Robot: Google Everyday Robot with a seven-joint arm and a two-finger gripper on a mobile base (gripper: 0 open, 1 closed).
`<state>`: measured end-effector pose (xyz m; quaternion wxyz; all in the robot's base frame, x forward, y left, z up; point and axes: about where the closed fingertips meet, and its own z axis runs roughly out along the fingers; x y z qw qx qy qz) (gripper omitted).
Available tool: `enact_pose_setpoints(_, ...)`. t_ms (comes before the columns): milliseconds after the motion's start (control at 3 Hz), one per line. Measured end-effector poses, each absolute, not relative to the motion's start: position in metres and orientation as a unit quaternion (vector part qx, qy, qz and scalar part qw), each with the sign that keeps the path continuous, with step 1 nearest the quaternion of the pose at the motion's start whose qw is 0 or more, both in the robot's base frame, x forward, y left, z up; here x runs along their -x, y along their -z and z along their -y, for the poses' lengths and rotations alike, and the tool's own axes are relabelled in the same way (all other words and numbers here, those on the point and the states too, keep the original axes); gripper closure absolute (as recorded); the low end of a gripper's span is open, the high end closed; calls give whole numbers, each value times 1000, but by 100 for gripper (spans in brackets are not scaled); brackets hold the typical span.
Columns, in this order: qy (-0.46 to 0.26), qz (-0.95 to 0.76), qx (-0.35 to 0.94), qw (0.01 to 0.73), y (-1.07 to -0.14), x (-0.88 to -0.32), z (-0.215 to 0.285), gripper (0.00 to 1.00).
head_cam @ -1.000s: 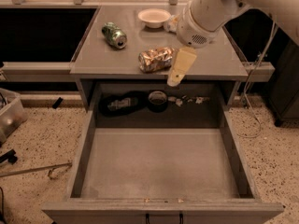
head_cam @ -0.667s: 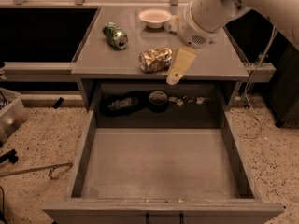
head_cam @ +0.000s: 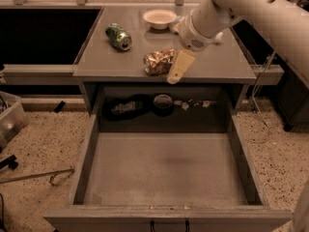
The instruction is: Place orange can into top drawer
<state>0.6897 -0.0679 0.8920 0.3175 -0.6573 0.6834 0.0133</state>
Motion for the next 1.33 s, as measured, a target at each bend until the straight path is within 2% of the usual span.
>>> enact_pose_setpoints(1000,-58,-674,677,289,-841,-725,40,0)
enact_pose_setpoints(1333,-59,-673,679,288,-842,-725,37,19)
